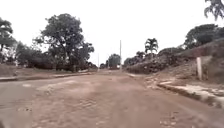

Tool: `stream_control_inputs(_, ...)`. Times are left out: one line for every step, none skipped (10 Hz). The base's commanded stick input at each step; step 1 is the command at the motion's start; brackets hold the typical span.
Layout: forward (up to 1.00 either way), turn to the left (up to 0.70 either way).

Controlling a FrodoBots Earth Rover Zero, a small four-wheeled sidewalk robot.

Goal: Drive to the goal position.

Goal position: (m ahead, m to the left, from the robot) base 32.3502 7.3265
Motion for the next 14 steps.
stream_control_inputs(1.0,0.0)
stream_control_inputs(1.0,0.0)
stream_control_inputs(1.0,0.0)
stream_control_inputs(1.0,0.0)
stream_control_inputs(1.0,0.0)
stream_control_inputs(1.0,0.0)
stream_control_inputs(1.0,0.0)
stream_control_inputs(1.0,0.0)
stream_control_inputs(1.0,0.0)
stream_control_inputs(1.0,0.0)
stream_control_inputs(1.0,0.0)
stream_control_inputs(1.0,0.0)
stream_control_inputs(1.0,0.0)
stream_control_inputs(1.0,0.0)
